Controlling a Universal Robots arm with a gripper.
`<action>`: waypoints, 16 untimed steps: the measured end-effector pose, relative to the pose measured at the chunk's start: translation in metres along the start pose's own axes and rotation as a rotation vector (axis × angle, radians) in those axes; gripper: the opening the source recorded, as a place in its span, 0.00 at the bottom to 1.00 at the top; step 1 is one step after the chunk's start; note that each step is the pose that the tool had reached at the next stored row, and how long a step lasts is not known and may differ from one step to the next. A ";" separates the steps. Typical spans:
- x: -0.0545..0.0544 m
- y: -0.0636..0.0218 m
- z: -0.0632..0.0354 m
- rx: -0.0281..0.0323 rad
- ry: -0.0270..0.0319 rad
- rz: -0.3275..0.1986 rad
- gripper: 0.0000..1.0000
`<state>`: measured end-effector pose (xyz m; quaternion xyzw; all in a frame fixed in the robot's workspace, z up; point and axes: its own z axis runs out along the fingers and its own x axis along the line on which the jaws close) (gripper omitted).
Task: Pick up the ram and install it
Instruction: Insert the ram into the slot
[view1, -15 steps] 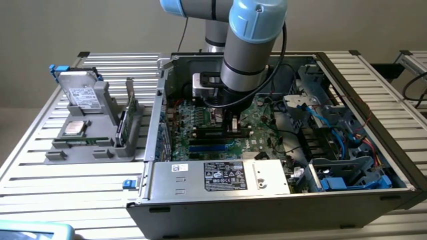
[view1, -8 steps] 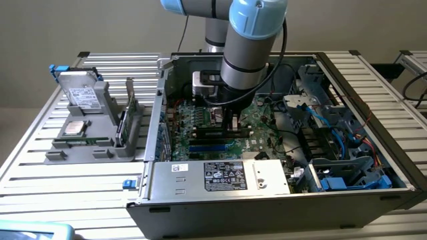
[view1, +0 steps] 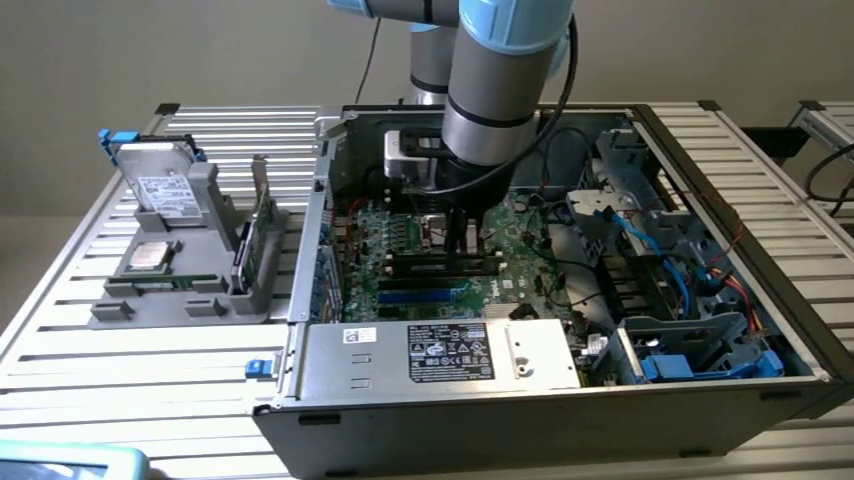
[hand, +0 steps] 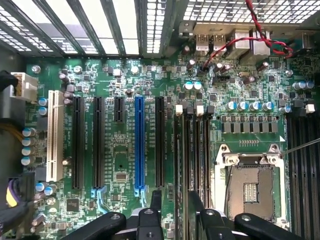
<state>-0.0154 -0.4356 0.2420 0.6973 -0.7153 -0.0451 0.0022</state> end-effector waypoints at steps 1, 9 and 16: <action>0.000 0.0001 -0.0020 0.0002 0.0057 0.000 0.35; -0.004 0.0014 -0.0184 0.0011 0.0497 0.003 0.35; -0.014 0.0022 -0.0265 0.0040 0.0638 0.004 0.35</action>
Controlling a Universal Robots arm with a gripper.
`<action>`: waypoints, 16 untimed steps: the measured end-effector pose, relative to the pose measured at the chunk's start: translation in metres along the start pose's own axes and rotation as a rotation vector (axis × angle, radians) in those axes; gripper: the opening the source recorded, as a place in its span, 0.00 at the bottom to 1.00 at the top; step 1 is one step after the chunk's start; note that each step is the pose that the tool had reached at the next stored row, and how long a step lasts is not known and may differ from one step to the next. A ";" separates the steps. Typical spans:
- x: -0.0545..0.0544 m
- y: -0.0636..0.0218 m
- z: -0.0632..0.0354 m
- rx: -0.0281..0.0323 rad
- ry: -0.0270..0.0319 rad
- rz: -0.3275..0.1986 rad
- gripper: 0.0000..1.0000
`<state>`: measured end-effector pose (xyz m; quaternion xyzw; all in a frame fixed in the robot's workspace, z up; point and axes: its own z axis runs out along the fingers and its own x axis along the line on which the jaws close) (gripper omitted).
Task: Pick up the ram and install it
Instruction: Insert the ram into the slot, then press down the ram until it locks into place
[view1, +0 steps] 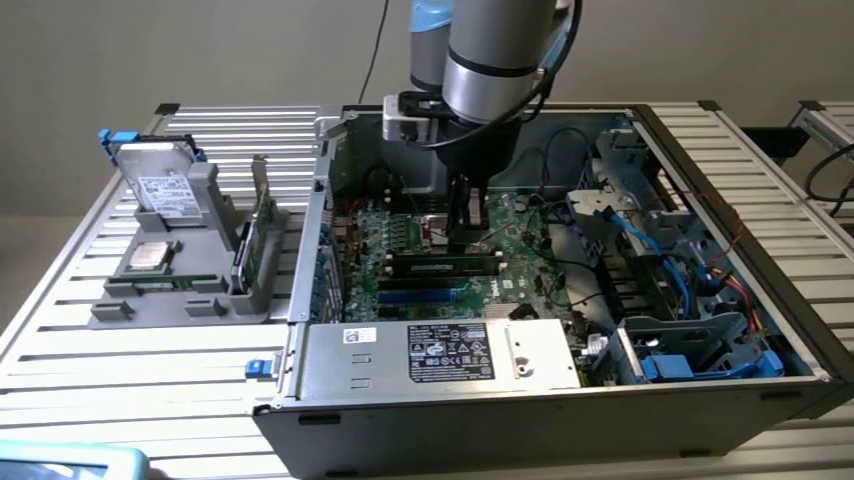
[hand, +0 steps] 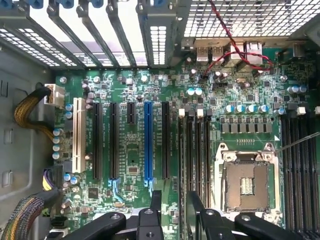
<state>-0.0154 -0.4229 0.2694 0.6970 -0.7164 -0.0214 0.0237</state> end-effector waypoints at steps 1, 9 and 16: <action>-0.001 0.0000 0.0000 0.0025 0.0000 0.000 0.35; -0.002 0.0001 0.0000 0.0047 -0.0001 0.000 0.35; -0.002 0.0001 0.0000 0.0047 -0.0001 0.000 0.35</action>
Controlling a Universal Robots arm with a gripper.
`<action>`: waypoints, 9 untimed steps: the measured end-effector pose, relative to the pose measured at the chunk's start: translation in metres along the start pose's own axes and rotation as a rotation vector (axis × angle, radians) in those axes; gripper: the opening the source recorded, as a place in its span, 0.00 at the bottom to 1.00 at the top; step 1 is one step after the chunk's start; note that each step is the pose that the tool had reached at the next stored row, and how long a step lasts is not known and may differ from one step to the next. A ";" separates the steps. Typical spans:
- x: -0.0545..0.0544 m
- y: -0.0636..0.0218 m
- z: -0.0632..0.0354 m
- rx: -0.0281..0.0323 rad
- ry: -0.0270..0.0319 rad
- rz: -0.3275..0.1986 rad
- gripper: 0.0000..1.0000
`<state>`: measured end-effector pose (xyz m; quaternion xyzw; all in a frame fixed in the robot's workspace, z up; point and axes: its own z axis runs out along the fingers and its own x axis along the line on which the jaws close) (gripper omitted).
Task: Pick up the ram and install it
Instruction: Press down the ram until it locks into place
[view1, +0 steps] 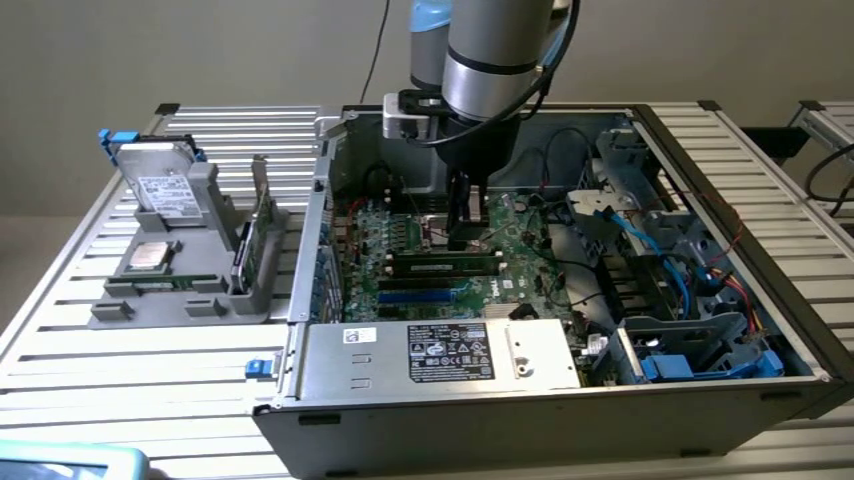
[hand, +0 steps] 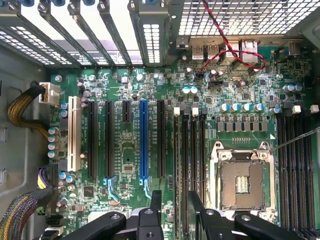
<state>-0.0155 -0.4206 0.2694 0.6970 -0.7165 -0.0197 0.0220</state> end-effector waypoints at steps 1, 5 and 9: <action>0.000 0.0000 0.0000 0.0000 0.0000 0.000 0.35; 0.000 0.0000 0.0000 0.0000 0.0000 0.000 0.20; 0.000 0.0000 0.0001 0.0004 -0.0010 0.000 0.11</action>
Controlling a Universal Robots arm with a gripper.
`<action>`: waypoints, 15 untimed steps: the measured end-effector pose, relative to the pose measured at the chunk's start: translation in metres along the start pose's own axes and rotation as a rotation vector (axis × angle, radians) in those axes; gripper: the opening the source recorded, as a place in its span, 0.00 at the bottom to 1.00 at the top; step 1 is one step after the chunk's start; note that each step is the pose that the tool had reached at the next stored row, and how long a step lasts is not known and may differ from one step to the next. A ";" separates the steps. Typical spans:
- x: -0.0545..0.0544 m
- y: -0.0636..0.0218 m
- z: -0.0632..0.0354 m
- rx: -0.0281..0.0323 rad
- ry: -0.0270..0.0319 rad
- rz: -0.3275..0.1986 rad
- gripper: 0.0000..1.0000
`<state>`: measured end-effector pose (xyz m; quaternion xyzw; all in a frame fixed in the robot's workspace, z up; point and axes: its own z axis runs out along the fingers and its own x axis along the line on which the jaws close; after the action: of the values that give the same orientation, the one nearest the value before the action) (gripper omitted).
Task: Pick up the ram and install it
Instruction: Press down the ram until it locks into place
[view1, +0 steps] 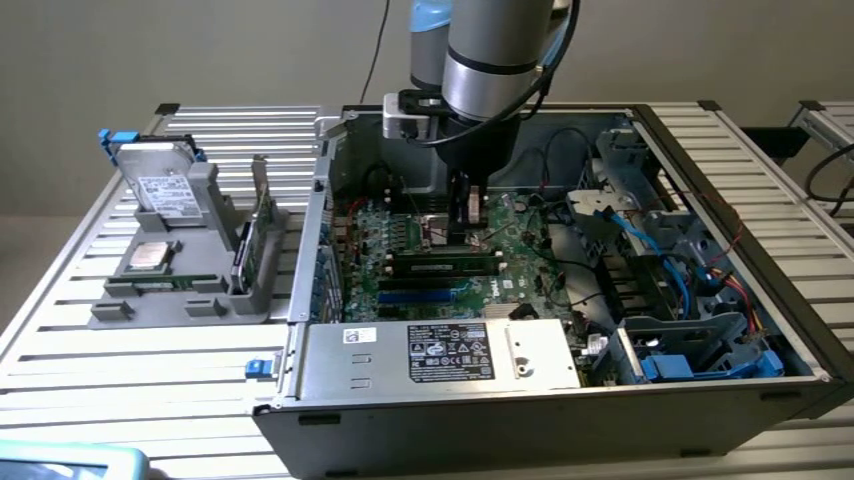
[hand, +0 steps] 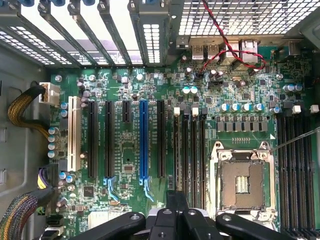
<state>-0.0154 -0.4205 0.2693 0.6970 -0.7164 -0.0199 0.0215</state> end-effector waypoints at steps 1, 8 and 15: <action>0.000 -0.0001 0.0005 0.0000 -0.0028 0.000 0.11; 0.004 -0.0114 0.0064 -0.0006 -0.0268 -0.002 0.11; 0.004 -0.0152 0.0188 -0.0008 -0.0276 -0.002 0.11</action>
<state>-0.0015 -0.4247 0.2497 0.6972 -0.7161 -0.0298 0.0119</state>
